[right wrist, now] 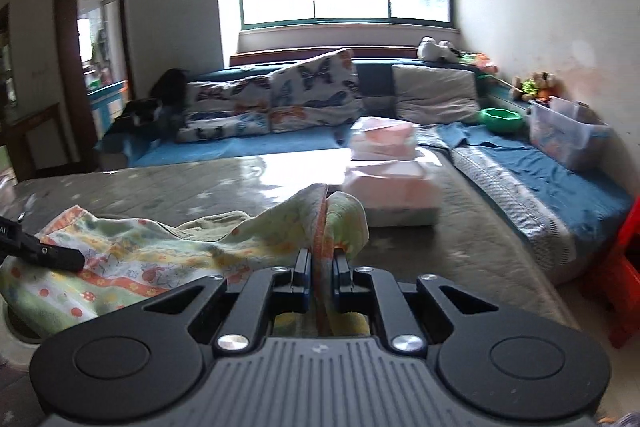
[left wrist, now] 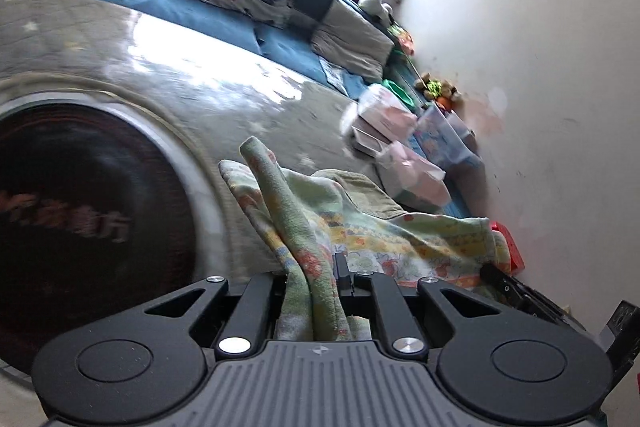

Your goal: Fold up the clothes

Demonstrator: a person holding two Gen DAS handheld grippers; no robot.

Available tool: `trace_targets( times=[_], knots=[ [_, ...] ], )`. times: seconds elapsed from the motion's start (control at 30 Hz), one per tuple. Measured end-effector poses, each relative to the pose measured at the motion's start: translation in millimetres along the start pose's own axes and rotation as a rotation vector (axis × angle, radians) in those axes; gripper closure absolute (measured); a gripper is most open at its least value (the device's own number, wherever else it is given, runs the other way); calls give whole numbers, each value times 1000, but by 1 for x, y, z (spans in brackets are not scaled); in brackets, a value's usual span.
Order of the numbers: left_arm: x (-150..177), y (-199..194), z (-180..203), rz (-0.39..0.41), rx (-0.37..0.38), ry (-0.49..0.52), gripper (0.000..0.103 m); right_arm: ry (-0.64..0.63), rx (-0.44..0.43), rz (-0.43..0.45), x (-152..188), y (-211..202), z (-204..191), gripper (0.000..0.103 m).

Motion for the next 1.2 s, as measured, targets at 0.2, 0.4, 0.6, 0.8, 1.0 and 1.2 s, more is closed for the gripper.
trace_targets(
  times=[0.2,0.4,0.6,0.8,1.0,1.2],
  knots=[
    [10,38,21,-65,-15,40,92,48,46,-49,17,12,33,94],
    [22,55,12,-124,-92,50,71,83,110,-140,45,30,55,91],
    [-1,36,-2,-30,-182,41,53,75,81,-100,30,24,54,91],
    [-15,35,23,6,-103,63,55,64,-66,-125,19,53,23,90],
    [-10,65,53,-54,-30,107,67,33,-115,-158,16,86,2,90],
    [-10,99,55,-91,-41,103,67,23,-115,-200,23,109,1,90]
  ],
)
Point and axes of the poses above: each gripper's, at about its wrist camera, not at the fingertips, and y roughly the way its jaws point, z to its right, x to its underside, the point moved 4 cm from there along y, roughly the way its jaws point, and after that the axes turned 8 degrees about -x, right-handed, at the moved point
